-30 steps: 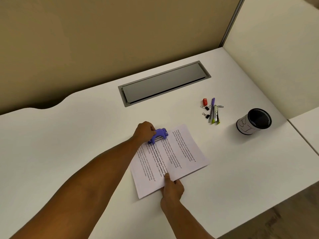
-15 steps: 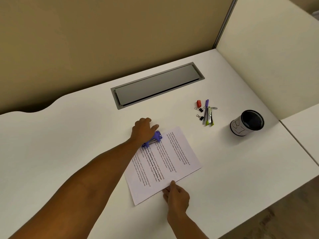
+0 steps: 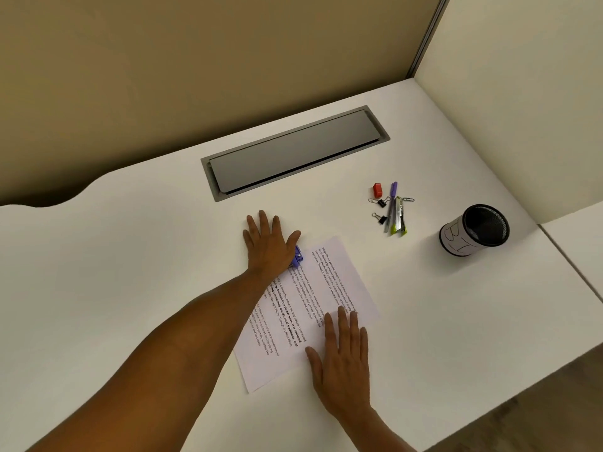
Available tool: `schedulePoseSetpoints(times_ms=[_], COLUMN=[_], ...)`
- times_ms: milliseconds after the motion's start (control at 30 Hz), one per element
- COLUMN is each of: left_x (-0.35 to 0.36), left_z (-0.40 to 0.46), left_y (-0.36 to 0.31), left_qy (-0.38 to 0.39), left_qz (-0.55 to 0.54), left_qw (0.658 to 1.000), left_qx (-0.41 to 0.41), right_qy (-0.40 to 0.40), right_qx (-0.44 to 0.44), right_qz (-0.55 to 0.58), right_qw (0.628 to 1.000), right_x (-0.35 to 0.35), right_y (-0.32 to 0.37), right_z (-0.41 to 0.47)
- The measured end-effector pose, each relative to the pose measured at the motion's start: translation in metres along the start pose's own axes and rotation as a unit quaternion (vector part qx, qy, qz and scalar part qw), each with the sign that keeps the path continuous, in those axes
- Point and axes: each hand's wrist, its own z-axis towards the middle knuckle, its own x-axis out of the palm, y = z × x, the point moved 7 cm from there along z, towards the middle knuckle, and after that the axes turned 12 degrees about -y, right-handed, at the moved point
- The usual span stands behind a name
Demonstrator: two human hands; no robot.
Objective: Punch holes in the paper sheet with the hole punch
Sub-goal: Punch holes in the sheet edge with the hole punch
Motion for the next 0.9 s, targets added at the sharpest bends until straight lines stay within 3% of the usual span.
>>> schedulePoseSetpoints(times_ms=[500, 900], left_x=[0.008, 0.019], left_z=[0.012, 0.017], left_y=[0.004, 0.008], left_qy=[-0.055, -0.043], left_qz=[0.072, 0.071], left_qw=[0.995, 0.996], left_qx=[0.034, 0.039], right_qy=[0.037, 0.047], right_qx=[-0.002, -0.002], right_qz=[-0.035, -0.04], right_qw=[0.999, 0.998], right_x=[0.013, 0.014], right_y=[-0.012, -0.012], right_z=[0.001, 0.001])
